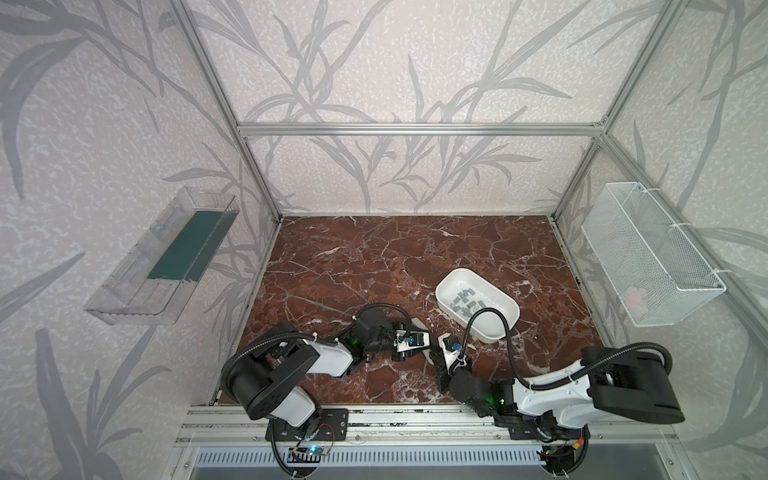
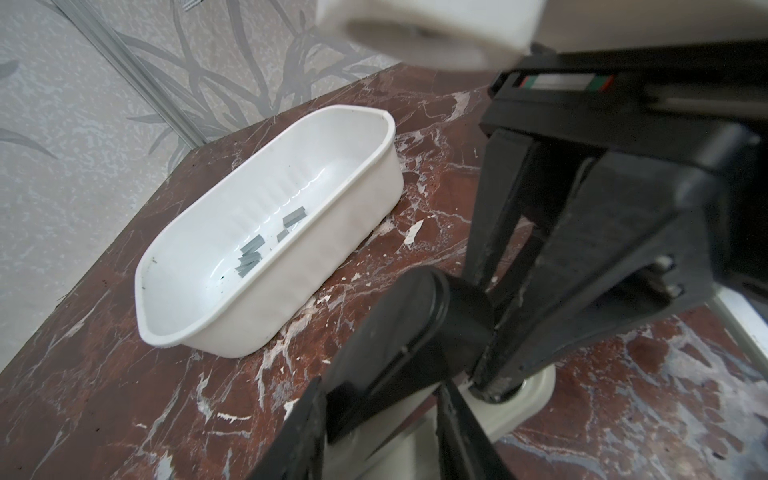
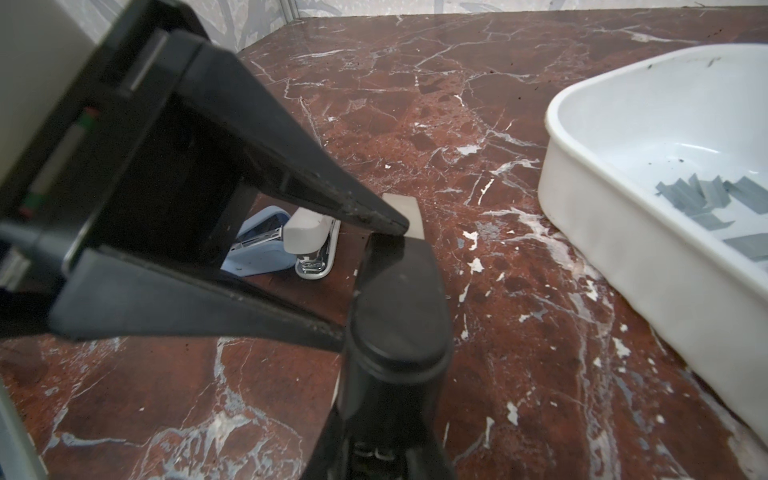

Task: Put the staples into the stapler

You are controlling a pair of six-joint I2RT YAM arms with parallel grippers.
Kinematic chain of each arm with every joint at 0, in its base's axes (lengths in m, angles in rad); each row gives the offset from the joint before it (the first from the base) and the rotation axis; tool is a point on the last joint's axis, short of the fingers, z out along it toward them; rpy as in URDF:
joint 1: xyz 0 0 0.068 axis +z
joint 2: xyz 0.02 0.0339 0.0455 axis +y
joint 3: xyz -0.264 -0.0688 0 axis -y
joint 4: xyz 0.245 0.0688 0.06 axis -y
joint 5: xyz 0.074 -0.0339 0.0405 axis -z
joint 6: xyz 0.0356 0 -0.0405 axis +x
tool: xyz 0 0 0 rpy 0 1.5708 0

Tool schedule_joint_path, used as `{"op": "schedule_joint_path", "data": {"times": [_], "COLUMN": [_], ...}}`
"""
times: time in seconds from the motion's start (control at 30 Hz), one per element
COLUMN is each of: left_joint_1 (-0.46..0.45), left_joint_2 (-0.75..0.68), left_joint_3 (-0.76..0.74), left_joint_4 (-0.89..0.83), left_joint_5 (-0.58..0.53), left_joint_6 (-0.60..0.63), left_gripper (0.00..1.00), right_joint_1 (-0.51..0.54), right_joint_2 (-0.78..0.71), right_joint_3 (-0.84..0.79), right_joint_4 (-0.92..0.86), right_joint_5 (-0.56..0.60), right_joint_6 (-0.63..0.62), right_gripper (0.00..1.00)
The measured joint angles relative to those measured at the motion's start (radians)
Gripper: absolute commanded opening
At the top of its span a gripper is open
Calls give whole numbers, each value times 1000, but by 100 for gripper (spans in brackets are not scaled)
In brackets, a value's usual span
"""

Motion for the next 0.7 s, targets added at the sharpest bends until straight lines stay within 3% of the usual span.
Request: {"op": "schedule_joint_path", "data": {"times": [0.17,0.27,0.43,0.7], "left_joint_1": [33,81,131,155], "left_joint_2": [-3,-59,-145,-78], "left_joint_3": [0,79,273,202], "left_joint_4": [3,90,353,449], "left_joint_5": [2,1,0,3], "left_joint_6": [-50,-150,-276,-307], "left_gripper": [29,24,28,37], "right_joint_1": [-3,15,56,68], "right_joint_2": [27,97,148,152], "right_joint_3": [15,14,29,33], "right_joint_4": [22,0,44,58], "right_joint_5": [14,-77,-190,-223], "right_joint_6": [16,38,23,43], "right_gripper": [0,0,0,0]}}
